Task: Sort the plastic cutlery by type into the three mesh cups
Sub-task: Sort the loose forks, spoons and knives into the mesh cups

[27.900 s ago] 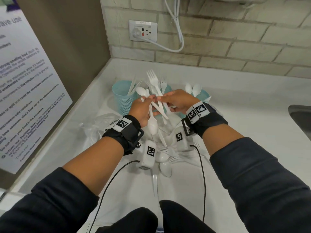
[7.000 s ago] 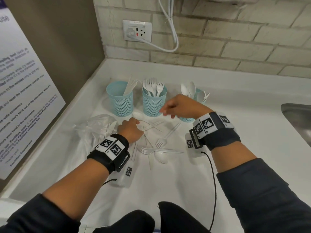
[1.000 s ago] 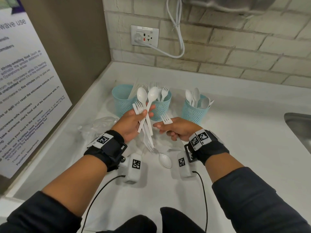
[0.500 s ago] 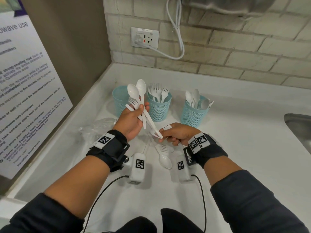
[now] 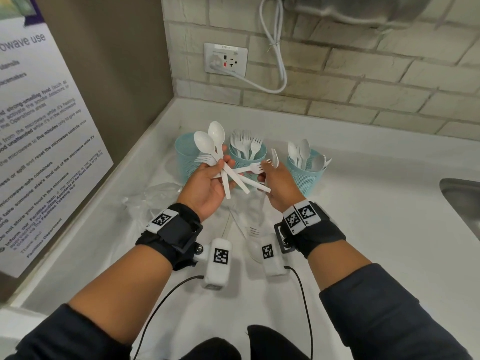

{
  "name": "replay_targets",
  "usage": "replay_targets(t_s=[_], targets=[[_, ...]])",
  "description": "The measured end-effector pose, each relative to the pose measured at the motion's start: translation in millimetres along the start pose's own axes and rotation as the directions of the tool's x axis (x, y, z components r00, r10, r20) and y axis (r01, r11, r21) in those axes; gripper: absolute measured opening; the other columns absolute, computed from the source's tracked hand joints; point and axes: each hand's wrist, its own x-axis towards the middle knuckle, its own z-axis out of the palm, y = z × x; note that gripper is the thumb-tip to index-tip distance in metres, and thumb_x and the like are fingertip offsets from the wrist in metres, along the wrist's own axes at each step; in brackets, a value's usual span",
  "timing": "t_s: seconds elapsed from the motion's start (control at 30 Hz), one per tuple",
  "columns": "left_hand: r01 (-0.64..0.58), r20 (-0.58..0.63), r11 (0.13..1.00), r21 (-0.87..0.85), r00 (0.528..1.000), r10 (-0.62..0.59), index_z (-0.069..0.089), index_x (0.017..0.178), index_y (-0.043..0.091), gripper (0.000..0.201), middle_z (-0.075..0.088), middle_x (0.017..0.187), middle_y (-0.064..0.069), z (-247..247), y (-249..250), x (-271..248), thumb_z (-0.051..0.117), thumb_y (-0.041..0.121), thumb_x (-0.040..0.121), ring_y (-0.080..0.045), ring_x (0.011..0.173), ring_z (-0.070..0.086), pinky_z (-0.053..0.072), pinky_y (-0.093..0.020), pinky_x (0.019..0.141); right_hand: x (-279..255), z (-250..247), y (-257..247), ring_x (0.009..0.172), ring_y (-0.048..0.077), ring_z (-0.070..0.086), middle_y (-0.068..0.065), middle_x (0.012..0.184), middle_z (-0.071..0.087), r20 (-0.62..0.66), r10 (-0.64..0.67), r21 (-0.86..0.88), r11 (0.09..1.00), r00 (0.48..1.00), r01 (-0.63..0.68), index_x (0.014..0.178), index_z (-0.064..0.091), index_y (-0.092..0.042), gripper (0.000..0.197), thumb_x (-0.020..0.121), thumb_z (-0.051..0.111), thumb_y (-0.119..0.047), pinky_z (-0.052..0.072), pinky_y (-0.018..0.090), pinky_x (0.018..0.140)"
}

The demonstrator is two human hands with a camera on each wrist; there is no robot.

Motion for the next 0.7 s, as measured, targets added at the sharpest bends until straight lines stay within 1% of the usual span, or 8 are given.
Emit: replay_targets(t_s=[0.1,0.2,0.3,0.4,0.47,0.53,0.63,0.7], targets=[[0.013,0.012,1.000,0.025,1.000,-0.013,0.059,0.108,0.019,0.028,0.061,0.076,0.006,-0.2,1.8,-2.4,0.037,0.005,0.097,-0.004,0.074,0.061,0.044,-0.038,0.096,1.9,0.0,-7.1,0.066,0.012,0.056,0.004,0.079,0.064,-0.015,0.000,0.186,0.982,1.000,0.003,0.094,0.049,-0.012,0.018,0.102,0.033,-0.015,0.048,0.024,0.059],[0.045,-0.034,0.993,0.109,0.999,-0.042,0.058,0.110,0.015,0.028,0.057,0.079,0.003,-3.2,-2.6,-4.4,0.036,0.004,0.098,-0.009,0.079,0.057,0.041,-0.040,0.100,8.0,-5.0,-11.7,0.071,0.019,0.067,0.013,0.085,0.066,-0.033,-0.006,0.322,0.947,0.999,0.016,0.111,0.043,-0.006,0.016,0.102,0.032,-0.015,0.057,0.030,0.065],[0.103,-0.045,0.985,0.136,0.994,-0.097,0.053,0.121,0.010,0.029,0.053,0.083,0.001,-5.2,-7.0,-3.8,0.035,0.004,0.099,-0.010,0.079,0.054,0.042,-0.039,0.100,11.0,-5.7,-16.5,0.065,0.021,0.070,0.017,0.086,0.063,-0.031,-0.051,0.388,0.920,0.998,0.059,0.107,0.040,-0.006,0.013,0.102,0.032,-0.015,0.059,0.034,0.065],[0.153,-0.032,0.975,0.164,0.988,-0.149,0.053,0.122,0.008,0.030,0.054,0.082,0.001,-3.5,-9.9,-3.9,0.036,0.004,0.098,-0.010,0.075,0.054,0.043,-0.038,0.098,11.1,-0.5,-22.9,0.063,0.020,0.064,0.014,0.081,0.060,-0.019,-0.081,0.405,0.911,0.997,0.082,0.101,0.041,-0.008,0.008,0.101,0.033,-0.010,0.058,0.030,0.062],[0.151,-0.030,0.965,0.214,0.988,-0.149,0.051,0.127,0.007,0.032,0.055,0.081,0.001,-1.4,-11.4,-4.2,0.036,0.003,0.098,-0.010,0.074,0.055,0.045,-0.035,0.092,12.5,3.2,-29.8,0.057,0.014,0.054,0.009,0.074,0.055,-0.011,-0.102,0.383,0.919,0.995,0.098,0.094,0.041,-0.010,0.012,0.098,0.035,0.000,0.050,0.021,0.051],[0.138,-0.034,0.961,0.238,0.990,-0.134,0.049,0.129,0.005,0.034,0.055,0.080,0.001,-1.6,-12.3,-3.4,0.036,0.002,0.098,-0.010,0.073,0.057,0.047,-0.034,0.089,16.6,5.7,-41.0,0.056,0.011,0.048,0.007,0.074,0.053,-0.028,-0.160,0.392,0.906,0.987,0.158,0.092,0.041,-0.012,0.019,0.095,0.036,0.006,0.043,0.017,0.046],[0.123,-0.051,0.962,0.242,0.992,-0.114,0.048,0.131,0.005,0.035,0.054,0.083,0.000,-4.7,-11.8,-0.3,0.036,0.002,0.098,-0.012,0.077,0.056,0.047,-0.036,0.090,28.5,8.0,-64.1,0.056,0.010,0.048,0.006,0.073,0.053,-0.177,-0.296,0.389,0.855,0.939,0.343,0.092,0.043,-0.012,0.020,0.094,0.036,0.007,0.040,0.018,0.049],[0.124,-0.056,0.961,0.247,0.992,-0.114,0.049,0.131,0.006,0.035,0.054,0.083,0.001,-5.4,-11.0,1.4,0.036,0.002,0.099,-0.011,0.076,0.056,0.050,-0.032,0.084,37.6,10.3,-77.4,0.055,0.010,0.050,0.005,0.071,0.052,-0.281,-0.368,0.358,0.817,0.886,0.453,0.091,0.043,-0.012,0.019,0.094,0.036,0.006,0.040,0.019,0.050]])
